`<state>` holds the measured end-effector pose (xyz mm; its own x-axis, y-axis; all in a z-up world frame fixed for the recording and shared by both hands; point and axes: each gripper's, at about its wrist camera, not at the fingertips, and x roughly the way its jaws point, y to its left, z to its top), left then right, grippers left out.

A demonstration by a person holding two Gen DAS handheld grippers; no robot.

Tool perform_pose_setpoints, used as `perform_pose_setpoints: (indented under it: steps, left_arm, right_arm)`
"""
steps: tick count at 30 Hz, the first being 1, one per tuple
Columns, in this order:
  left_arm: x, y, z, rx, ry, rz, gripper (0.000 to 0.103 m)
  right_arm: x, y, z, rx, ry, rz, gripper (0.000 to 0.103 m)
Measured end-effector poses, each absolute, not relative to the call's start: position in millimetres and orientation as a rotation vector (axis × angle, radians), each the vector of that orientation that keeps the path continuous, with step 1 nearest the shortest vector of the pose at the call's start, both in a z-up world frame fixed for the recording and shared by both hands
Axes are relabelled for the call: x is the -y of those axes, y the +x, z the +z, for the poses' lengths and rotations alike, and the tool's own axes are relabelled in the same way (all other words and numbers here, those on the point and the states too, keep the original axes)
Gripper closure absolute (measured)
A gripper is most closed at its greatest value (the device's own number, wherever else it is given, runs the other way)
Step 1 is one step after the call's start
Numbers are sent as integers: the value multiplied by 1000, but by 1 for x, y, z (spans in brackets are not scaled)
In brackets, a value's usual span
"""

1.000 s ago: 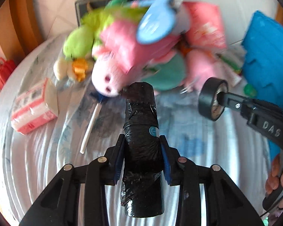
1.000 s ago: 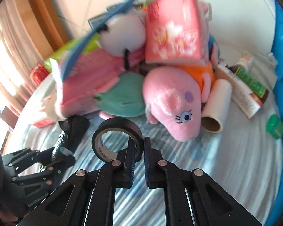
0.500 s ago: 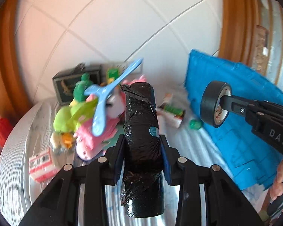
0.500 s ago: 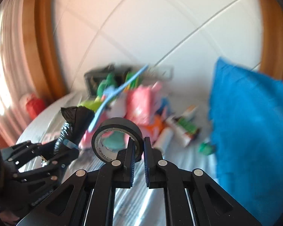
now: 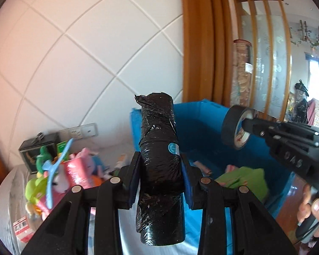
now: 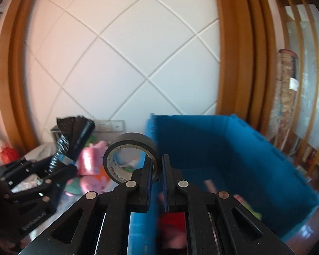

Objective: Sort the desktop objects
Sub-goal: 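Carry the bag roll and tape roll into the blue crate and release both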

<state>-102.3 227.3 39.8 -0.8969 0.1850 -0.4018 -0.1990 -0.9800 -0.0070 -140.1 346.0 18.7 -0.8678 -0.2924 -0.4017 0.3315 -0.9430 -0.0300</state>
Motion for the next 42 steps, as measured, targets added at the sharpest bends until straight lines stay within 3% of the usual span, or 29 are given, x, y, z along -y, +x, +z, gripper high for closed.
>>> perform_pose_setpoints:
  steps: [13, 32, 34, 36, 38, 39, 40, 42]
  left_arm:
    - [-392, -162, 17, -157, -872, 2759, 69]
    - [-423, -170, -7, -216, -1011, 2702, 67]
    - [-422, -166, -6, -228, -1008, 2711, 55]
    - [-421, -161, -5, -223, -1006, 2709, 26]
    - [-418, -153, -4, -224, -996, 2716, 21]
    - [-417, -150, -4, -225, -998, 2720, 21]
    - [-415, -147, -3, -217, -995, 2727, 21]
    - [-407, -139, 0, -203, -989, 2758, 21]
  right_arm:
    - [-491, -224, -27, -275, 881, -2797, 95]
    - [-527, -239, -70, -357, 1137, -2699, 92]
    - [-527, -237, -72, -364, 1155, -2688, 86]
    - [-527, -236, -75, -368, 1186, -2671, 78]
    - [-527, -234, -77, -372, 1210, -2660, 43]
    - [-527, -233, -77, -389, 1213, -2662, 17]
    - [-525, -231, -77, -421, 1210, -2665, 9]
    - [-522, -228, -75, -435, 1209, -2661, 7]
